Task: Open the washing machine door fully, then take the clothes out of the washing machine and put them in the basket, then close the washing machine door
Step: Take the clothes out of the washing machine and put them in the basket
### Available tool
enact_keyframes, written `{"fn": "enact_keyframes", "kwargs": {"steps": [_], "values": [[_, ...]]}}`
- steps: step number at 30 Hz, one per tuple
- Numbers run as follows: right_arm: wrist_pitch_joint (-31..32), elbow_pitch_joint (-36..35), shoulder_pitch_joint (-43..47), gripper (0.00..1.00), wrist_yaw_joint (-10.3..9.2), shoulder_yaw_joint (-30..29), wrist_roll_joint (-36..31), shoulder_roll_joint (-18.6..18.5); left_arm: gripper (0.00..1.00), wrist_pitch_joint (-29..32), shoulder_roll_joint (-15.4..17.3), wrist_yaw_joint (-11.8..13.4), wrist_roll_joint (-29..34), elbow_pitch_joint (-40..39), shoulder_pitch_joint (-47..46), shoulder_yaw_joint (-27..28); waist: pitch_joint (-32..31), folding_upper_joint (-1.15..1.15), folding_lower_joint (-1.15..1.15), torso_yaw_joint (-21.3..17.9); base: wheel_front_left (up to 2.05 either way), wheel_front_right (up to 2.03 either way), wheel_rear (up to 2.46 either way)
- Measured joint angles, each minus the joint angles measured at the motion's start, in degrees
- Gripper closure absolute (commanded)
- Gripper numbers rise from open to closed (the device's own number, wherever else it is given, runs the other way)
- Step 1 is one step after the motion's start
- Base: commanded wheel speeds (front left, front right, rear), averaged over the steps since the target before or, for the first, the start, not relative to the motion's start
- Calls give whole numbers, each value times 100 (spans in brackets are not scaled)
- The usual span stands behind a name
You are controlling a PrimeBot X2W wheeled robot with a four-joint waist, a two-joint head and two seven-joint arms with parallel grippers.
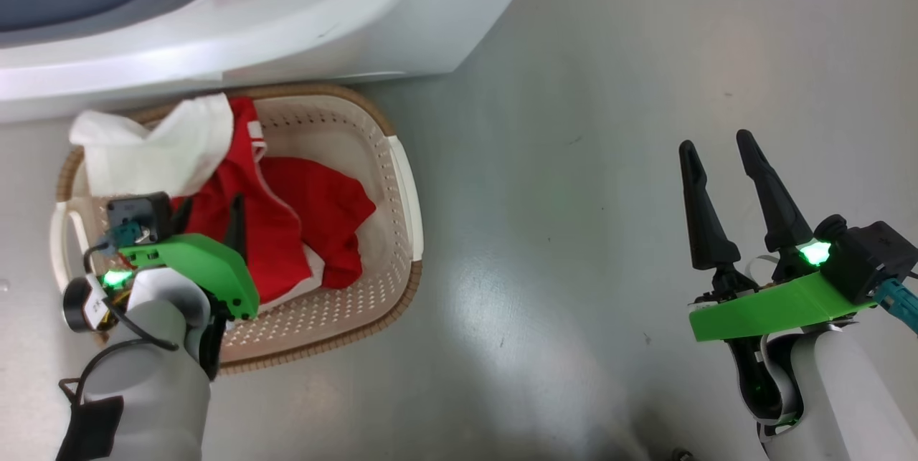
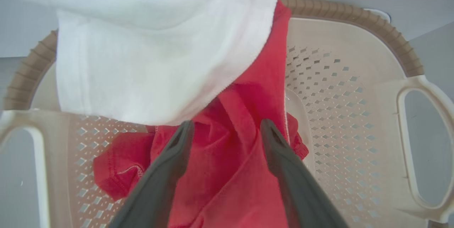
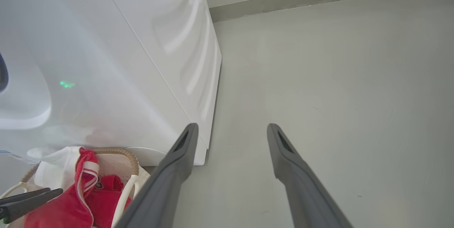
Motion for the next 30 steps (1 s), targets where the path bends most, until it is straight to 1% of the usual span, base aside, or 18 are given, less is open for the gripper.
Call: {"fn": "enact_keyframes", "kwargs": {"steps": [7,15,25,27,30], "values": [[0,76,16,0,1,-3,-24,0,0,-1,-20,-1,-45,-520,168,36,-276,0,0,57,0,0,0],[0,216,248,0,0,18,-82,0,0,0,-42,-1,-20,-1355,932,130,-804,0,0,115,0,0,0],[0,376,641,0,0,54,-122,-56,0,-1,-93,-1,182,-2601,1893,402,-1601,0,0,200,0,0,0],[0,387,671,0,0,63,-122,-68,0,-1,-108,-1,210,-2704,1981,421,-1680,0,0,207,0,0,0],[0,421,771,0,0,96,-121,-109,0,-1,-122,-1,321,-3074,2254,469,-1917,0,0,222,0,0,0]]}}
